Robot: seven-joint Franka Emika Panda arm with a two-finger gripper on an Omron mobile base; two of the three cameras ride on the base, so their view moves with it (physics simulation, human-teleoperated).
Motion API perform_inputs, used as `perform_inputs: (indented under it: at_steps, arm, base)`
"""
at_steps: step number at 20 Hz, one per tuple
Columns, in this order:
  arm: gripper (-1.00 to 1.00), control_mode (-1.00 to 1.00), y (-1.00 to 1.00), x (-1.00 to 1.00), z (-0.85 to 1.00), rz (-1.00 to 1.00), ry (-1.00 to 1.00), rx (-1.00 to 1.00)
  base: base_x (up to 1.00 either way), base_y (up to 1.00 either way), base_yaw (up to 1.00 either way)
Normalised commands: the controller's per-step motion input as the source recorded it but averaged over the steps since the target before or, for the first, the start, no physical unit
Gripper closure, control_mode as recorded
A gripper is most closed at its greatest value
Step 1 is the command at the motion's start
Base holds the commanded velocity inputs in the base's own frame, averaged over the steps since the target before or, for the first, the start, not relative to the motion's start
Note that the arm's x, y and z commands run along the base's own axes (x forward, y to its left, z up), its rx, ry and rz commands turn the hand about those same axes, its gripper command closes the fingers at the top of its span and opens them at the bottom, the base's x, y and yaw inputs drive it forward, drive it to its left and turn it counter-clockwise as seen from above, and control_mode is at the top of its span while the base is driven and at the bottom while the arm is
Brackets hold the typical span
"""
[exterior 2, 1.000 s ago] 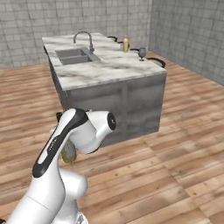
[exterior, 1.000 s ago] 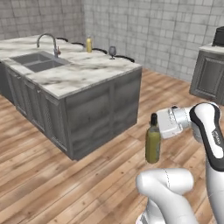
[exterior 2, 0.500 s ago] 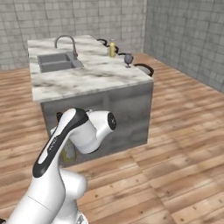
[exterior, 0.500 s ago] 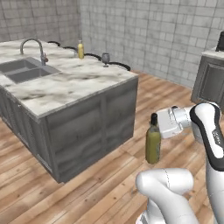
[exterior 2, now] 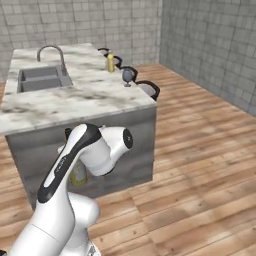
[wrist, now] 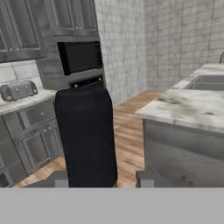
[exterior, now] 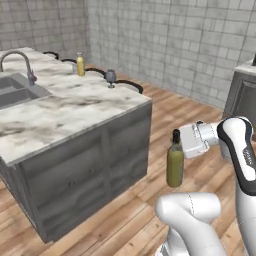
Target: There is a wine glass and glass cup on the dining counter. Place the wine bottle next to the wine glass and the juice bottle next to the glass cup.
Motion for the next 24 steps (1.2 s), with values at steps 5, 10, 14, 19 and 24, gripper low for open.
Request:
perform_inputs:
  at_steps: [5, 10, 14, 19, 24]
  arm:
    - [1.0, 1.0, 0.0, 0.0, 0.0, 0.0, 0.0, 0.0]
    - [1.0, 1.0, 0.0, 0.0, 0.0, 0.0, 0.0, 0.0]
    - [1.0, 1.0, 0.0, 0.0, 0.0, 0.0, 0.0, 0.0]
    - [1.0, 1.0, 0.0, 0.0, 0.0, 0.0, 0.0, 0.0]
    - [1.0, 1.0, 0.0, 0.0, 0.0, 0.0, 0.0, 0.0]
  base:
    - [0.94, -0.37, 0.07]
    - [0.94, -0.32, 0.1]
    - [0.93, -0.29, 0.13]
    - [0.8, -0.24, 0.29]
    - [0.66, -0.28, 0.37]
